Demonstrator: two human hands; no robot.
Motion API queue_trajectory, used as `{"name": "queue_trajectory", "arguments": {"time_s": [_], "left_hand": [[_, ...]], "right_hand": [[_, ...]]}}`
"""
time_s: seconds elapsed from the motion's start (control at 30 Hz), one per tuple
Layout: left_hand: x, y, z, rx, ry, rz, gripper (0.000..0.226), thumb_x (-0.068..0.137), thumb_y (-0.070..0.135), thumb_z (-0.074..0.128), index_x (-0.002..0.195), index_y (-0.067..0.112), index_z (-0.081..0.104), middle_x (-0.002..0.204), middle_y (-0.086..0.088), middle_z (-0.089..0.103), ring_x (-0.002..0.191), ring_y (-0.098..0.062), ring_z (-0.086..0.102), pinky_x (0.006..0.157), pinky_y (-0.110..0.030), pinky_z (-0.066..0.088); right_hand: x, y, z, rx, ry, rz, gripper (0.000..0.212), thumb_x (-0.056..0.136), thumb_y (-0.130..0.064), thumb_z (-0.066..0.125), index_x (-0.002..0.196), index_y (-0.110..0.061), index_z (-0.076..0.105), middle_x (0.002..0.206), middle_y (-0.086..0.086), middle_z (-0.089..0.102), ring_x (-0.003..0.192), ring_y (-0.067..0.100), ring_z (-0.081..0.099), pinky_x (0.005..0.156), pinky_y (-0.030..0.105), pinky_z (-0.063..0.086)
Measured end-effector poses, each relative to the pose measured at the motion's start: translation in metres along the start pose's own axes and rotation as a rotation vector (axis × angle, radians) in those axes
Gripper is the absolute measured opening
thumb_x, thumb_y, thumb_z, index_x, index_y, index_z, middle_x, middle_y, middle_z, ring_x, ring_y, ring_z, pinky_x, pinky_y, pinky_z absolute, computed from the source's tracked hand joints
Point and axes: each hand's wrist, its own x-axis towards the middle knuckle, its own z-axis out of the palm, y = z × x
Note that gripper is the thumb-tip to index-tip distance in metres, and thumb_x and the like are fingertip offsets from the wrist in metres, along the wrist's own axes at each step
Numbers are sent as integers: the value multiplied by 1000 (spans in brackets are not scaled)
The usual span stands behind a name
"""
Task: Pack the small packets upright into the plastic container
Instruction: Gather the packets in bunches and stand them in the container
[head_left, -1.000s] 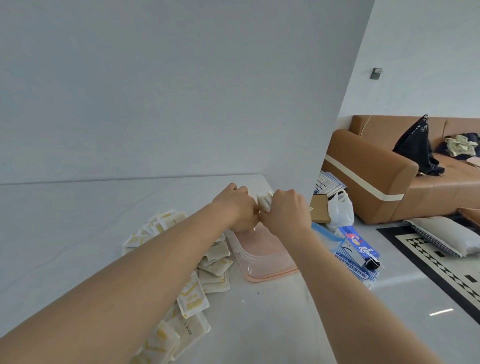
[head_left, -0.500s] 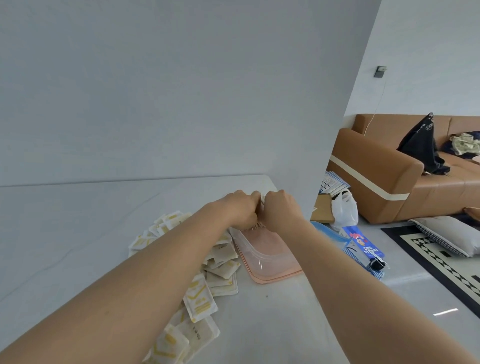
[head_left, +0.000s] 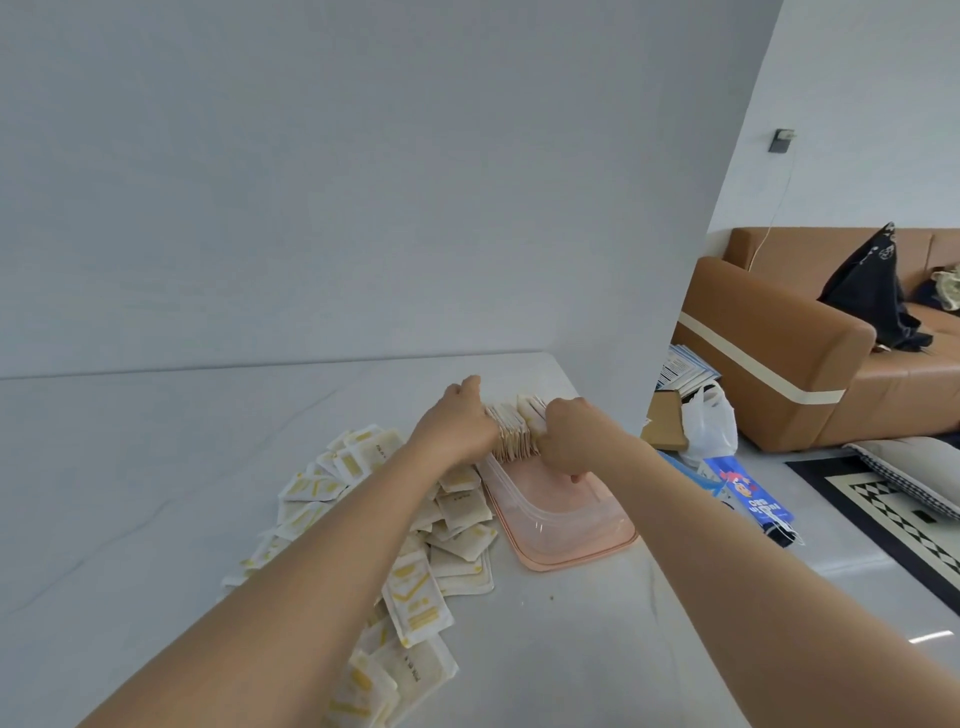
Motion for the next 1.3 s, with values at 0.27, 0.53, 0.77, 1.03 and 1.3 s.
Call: {"name": "queue_trajectory", "arguments": {"time_s": [0.27, 0.53, 0.77, 1.03, 1.3], "left_hand": [[-6, -11, -5, -92, -69, 65, 73, 98, 11, 45, 163, 22, 15, 167, -3, 28, 141, -28, 45, 113, -36, 37], [-9, -13, 3, -93, -23, 89, 69, 104, 18, 38, 165, 22, 6, 172, -3, 12, 151, -23, 31, 112, -30, 30], [-10, -17, -1, -116, -42, 117, 69, 103, 18, 41, 165, 27, 13, 170, 2, 22, 142, -25, 42, 114, -38, 37], [-9, -23, 0, -194, -83, 120, 69, 104, 20, 41, 165, 30, 10, 172, 6, 15, 153, -21, 29, 117, -32, 26], [-61, -38, -35, -366, 273, 208, 44, 109, 44, 39, 150, 30, 45, 145, 9, 55, 137, -10, 49, 111, -30, 36]], "right_hand": [[7, -2, 4, -70, 47, -35, 29, 92, -6, 49, 70, -15, 33, 75, 3, 41, 81, 27, 52, 60, 28, 37], [-9, 0, -17, -236, 311, -101, 10, 99, -22, 57, 100, -13, 52, 85, 2, 47, 100, 30, 61, 66, 32, 38], [6, 7, -2, -36, 233, -216, 14, 102, -23, 54, 112, -17, 62, 113, 5, 55, 99, 28, 60, 82, 37, 50], [22, 3, 4, -21, 211, -187, 12, 100, -19, 51, 109, -18, 60, 109, 5, 48, 91, 28, 57, 81, 39, 52], [-39, -12, -23, 144, 580, -162, 26, 103, -36, 47, 92, -20, 65, 92, -6, 62, 80, 21, 55, 67, 32, 38]]}}
